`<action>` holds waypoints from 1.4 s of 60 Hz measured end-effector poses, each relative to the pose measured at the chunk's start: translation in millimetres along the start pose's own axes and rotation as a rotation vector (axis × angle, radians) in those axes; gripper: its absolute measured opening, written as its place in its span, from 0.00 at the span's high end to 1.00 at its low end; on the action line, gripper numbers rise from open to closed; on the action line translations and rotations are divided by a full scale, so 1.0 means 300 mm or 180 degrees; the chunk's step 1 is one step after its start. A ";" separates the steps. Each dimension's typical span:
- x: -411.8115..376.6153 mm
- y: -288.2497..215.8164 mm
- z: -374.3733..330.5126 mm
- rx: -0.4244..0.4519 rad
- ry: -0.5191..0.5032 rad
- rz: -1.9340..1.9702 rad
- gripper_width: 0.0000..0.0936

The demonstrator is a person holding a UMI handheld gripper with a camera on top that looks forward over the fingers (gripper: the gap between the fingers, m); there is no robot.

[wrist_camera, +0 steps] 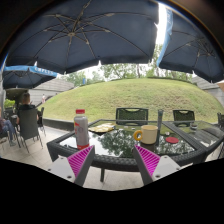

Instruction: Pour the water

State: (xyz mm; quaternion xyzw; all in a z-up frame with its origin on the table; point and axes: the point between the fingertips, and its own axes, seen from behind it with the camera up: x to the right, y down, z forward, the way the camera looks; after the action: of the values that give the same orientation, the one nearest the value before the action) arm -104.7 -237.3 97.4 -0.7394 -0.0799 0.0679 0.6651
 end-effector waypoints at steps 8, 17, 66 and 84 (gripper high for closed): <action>-0.003 -0.018 -0.014 0.0038 0.0083 -0.0104 0.13; 0.013 -0.030 0.020 0.0105 0.0065 -0.0187 0.13; -0.451 -0.087 0.690 0.0099 -0.0234 -0.0137 0.40; -0.457 -0.112 0.709 0.0292 -0.0259 0.0078 0.63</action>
State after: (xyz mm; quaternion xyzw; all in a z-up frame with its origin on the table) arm -283.6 -55.4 107.3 -0.7057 -0.0946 0.1097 0.6935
